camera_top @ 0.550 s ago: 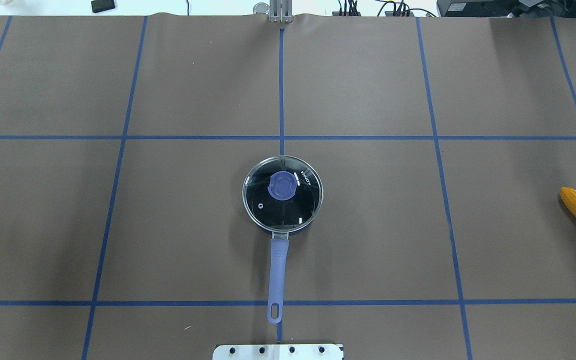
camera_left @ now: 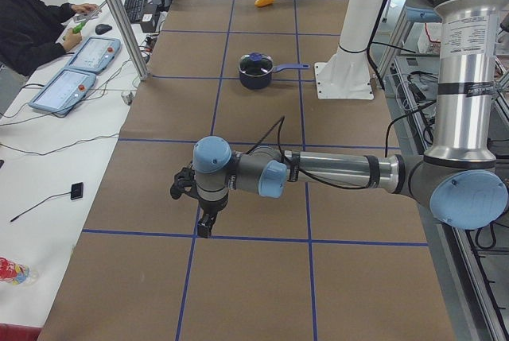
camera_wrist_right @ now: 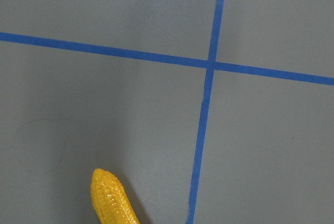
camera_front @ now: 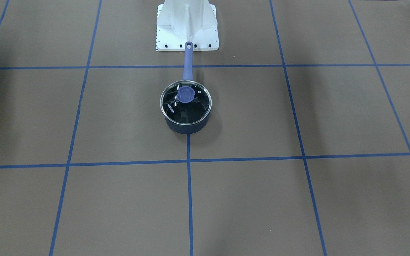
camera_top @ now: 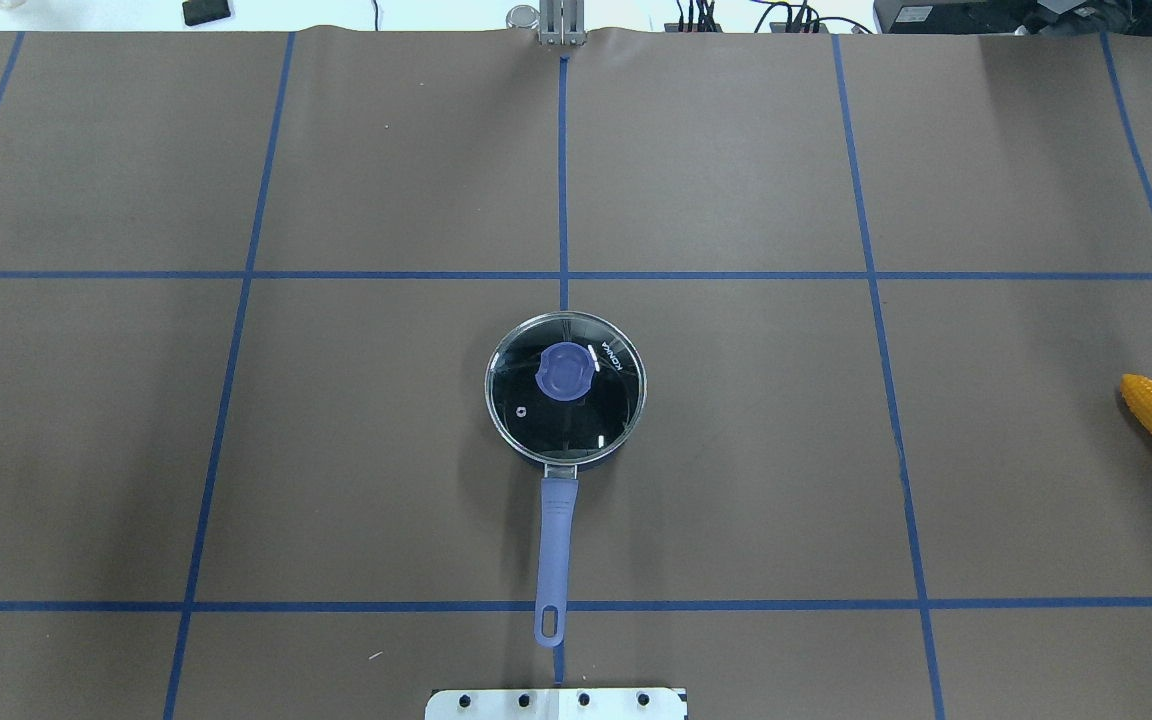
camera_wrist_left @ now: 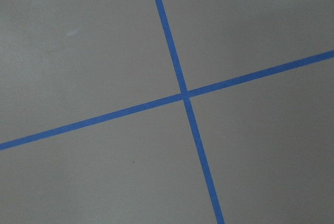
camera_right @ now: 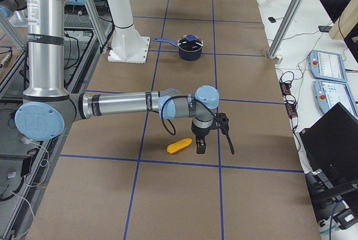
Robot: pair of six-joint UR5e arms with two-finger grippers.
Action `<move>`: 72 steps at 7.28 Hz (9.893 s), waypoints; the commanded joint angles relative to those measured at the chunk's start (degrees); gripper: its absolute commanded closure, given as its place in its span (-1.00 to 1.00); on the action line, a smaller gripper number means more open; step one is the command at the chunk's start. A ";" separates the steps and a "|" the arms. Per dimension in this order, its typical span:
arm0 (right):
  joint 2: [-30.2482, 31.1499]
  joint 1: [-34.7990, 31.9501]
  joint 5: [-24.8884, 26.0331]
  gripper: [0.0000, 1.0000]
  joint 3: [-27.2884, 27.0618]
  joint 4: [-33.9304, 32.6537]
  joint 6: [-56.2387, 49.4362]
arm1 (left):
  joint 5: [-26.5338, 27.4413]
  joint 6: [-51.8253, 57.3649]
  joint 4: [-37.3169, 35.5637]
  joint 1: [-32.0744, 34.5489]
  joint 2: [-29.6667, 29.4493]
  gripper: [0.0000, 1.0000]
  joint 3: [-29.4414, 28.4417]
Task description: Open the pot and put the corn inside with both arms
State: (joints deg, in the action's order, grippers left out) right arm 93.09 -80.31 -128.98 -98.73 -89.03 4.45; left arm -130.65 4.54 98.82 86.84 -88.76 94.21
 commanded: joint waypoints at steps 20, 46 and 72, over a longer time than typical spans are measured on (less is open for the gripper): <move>9.48 9.47 -4.44 -0.97 -1.29 16.26 -6.21 | 15.59 -57.45 -28.50 -49.73 -53.97 -1.00 4.23; 8.34 18.87 -0.39 0.19 3.99 21.10 -12.19 | 16.22 -57.62 -27.89 -53.35 -53.98 -1.00 1.32; -2.80 18.09 -7.84 0.19 -0.92 12.61 -9.64 | 16.04 -59.47 -18.66 -53.97 -56.09 0.04 -5.62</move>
State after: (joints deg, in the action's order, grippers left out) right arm 92.72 -62.19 -134.80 -97.59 -72.53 -5.66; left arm -114.58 -55.22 80.43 31.67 -144.89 87.94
